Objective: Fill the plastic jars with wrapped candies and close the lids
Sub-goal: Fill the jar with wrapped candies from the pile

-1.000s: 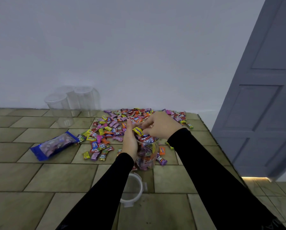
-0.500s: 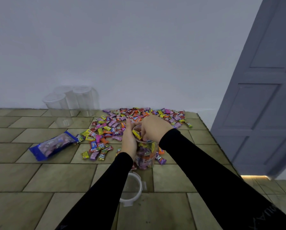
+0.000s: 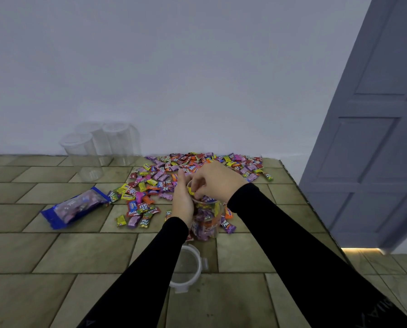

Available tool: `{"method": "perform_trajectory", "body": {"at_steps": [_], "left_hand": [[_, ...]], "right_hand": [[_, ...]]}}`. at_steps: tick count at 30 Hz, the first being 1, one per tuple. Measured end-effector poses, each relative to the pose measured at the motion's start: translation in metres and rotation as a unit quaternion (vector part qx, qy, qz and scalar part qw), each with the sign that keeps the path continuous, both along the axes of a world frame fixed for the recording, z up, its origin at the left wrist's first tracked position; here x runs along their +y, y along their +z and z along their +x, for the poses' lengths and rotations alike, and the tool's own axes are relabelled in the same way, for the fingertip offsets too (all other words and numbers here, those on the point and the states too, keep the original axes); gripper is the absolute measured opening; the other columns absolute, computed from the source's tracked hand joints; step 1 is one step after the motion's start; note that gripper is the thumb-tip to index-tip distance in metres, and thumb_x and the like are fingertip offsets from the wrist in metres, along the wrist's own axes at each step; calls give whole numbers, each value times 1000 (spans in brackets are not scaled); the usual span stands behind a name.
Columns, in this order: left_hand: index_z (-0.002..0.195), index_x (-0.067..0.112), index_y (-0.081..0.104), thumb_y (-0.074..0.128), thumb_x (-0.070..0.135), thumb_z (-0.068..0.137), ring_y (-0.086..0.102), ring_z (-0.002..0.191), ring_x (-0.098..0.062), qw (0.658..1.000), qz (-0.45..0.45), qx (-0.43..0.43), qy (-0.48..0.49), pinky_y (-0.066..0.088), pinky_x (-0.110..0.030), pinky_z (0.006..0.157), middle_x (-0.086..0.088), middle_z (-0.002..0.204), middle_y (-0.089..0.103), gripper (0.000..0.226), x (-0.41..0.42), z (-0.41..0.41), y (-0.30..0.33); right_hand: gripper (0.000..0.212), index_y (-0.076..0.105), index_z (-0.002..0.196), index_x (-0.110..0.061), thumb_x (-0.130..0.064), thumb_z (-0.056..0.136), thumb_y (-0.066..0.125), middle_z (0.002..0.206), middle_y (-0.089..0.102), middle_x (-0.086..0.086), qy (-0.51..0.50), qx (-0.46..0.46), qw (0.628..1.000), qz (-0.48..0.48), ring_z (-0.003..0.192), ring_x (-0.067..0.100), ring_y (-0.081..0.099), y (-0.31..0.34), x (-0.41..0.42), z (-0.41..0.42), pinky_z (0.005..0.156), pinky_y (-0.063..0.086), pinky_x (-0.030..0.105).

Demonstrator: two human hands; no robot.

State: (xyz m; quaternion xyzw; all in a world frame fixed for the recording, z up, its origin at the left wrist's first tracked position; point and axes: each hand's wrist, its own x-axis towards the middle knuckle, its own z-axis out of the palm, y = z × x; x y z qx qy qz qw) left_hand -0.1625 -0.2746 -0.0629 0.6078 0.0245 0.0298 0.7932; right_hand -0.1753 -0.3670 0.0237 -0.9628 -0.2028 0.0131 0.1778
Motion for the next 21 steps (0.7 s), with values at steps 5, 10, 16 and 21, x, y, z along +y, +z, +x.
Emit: {"method": "perform_trajectory", "body": {"at_steps": [5,10,16,21], "left_hand": [[95,18,65,19,54,101,66,86,-16,1000,1,9,9,51,-35,79,-2,87,71,59,0,0,4],[93,22,67,18,53,102,66,90,-17,1000,27,8,8,51,-31,73,-2,92,72,58,3,-6,5],[112,13,68,23,50,103,67,103,-16,995,88,-28,-43,51,-27,85,-4,107,73,59,17,-7,9],[112,18,65,43,28,103,61,105,-1,986,137,-99,-4,48,-18,87,10,111,66,25,19,-13,38]], "right_hand": [[10,77,83,-9,-5,81,68,92,73,5,-15,-8,997,-76,91,20,66,-2,-3,7,87,51,31],[13,76,89,-4,-7,85,63,95,72,10,-17,-4,994,-104,94,22,66,-4,-4,6,93,51,35],[9,72,88,-18,-24,88,66,84,64,-7,-81,-84,990,74,78,7,57,-8,-27,0,76,48,23],[21,69,89,-13,-28,95,56,75,62,-6,-197,-156,936,245,64,-2,51,-26,-45,-6,61,36,15]]}}
